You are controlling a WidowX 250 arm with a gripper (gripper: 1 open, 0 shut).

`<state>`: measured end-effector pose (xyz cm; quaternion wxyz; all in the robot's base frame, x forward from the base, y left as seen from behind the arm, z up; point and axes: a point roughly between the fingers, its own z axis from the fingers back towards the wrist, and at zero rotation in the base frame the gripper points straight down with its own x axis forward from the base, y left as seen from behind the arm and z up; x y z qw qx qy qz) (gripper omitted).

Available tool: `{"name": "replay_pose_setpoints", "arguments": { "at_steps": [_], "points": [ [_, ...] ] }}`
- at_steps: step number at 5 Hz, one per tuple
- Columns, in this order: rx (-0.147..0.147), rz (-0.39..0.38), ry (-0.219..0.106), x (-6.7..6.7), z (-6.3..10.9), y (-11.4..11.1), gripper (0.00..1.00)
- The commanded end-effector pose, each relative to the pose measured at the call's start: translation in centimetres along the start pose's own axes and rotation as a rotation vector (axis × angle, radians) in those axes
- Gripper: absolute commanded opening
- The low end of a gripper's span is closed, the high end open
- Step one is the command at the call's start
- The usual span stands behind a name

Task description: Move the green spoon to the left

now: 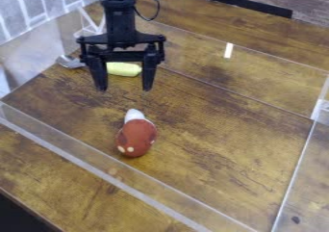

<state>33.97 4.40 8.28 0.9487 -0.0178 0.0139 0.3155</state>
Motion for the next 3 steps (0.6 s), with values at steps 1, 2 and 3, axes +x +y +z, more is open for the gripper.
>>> {"name": "replay_pose_setpoints", "arguments": {
  "at_steps": [1,2,3],
  "points": [
    [-0.059,0.13,-0.074,2.2,1.7,0.4,1.0],
    [-0.082,0.212,-0.094,3.5,1.5,0.6,1.0],
    [-0.098,0.268,-0.12,4.6,1.5,0.7,1.0]
  ]
}}
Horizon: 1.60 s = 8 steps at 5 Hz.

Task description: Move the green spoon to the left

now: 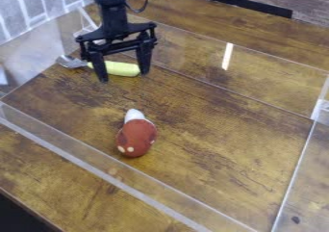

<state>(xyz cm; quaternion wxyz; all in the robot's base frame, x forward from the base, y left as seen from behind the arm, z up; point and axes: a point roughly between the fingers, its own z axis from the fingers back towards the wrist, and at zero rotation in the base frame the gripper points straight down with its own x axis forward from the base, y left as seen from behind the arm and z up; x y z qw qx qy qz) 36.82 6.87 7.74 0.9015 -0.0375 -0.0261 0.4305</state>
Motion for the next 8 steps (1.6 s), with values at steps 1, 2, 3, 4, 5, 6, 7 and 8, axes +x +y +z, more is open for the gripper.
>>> {"name": "replay_pose_setpoints", "arguments": {
  "at_steps": [1,2,3,4,5,6,7,8],
  "points": [
    [-0.05,0.081,-0.081,1.6,1.7,-0.2,1.0],
    [-0.049,0.114,-0.104,1.9,1.7,-0.3,1.0],
    [-0.043,0.144,-0.123,2.1,1.7,-0.5,1.0],
    [-0.04,0.165,-0.137,2.3,1.7,-0.8,1.0],
    [-0.034,0.186,-0.145,2.5,1.5,-1.0,1.0],
    [-0.028,0.205,-0.149,2.6,1.4,-1.3,1.0],
    [-0.023,0.219,-0.152,2.5,1.3,-1.5,1.0],
    [-0.018,0.235,-0.154,2.5,1.3,-1.7,1.0]
  ]
}}
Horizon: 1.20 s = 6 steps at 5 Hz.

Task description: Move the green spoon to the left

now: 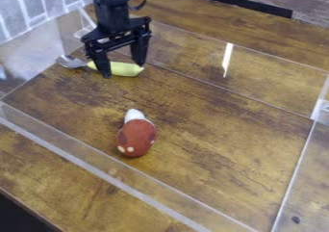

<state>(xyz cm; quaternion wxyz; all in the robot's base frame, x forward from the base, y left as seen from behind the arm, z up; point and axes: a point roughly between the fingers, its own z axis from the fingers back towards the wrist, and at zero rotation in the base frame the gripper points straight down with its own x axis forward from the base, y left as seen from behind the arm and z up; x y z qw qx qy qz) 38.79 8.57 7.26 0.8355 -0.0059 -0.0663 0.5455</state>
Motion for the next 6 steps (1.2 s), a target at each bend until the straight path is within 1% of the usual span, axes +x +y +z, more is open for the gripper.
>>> {"name": "replay_pose_setpoints", "arguments": {
  "at_steps": [1,2,4,5,6],
  "points": [
    [-0.042,-0.013,-0.036,-0.3,2.0,-1.4,1.0],
    [-0.037,-0.001,-0.04,-0.1,1.9,-1.5,1.0],
    [-0.002,0.012,-0.046,0.1,0.0,-1.3,1.0],
    [0.008,0.014,-0.045,0.3,-0.7,-1.2,0.0],
    [0.011,0.008,-0.044,0.5,-0.9,-1.1,0.0]
  ]
}}
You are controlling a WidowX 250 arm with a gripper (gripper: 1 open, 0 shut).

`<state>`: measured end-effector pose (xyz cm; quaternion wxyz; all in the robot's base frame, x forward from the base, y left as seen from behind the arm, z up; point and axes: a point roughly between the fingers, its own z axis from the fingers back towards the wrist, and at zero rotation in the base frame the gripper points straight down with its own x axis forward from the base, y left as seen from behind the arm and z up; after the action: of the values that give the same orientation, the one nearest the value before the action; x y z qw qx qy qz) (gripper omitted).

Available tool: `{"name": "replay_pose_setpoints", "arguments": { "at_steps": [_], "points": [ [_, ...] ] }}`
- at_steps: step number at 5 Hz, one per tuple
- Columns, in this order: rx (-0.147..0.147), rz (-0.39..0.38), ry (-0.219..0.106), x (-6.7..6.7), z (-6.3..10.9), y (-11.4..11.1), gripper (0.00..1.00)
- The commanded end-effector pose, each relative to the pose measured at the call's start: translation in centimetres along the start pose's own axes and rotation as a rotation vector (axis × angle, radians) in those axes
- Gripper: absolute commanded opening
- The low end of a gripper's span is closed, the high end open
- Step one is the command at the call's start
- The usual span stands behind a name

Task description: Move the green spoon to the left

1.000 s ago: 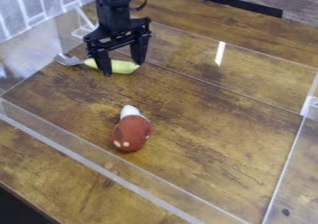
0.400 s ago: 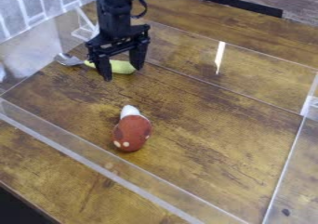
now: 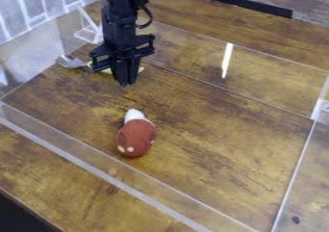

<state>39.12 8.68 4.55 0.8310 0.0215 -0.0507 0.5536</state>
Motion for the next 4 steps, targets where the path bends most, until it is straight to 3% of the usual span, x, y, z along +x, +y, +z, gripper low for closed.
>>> {"name": "replay_pose_setpoints", "arguments": {
  "at_steps": [1,2,3,4],
  "points": [
    [-0.041,-0.014,-0.044,0.81,2.11,-0.85,1.0],
    [-0.024,-0.015,-0.039,1.03,2.03,-0.72,1.0],
    [-0.021,-0.021,-0.037,1.16,1.86,-0.67,0.0],
    [-0.018,-0.024,-0.035,1.3,1.73,-0.63,0.0]
  ]
}}
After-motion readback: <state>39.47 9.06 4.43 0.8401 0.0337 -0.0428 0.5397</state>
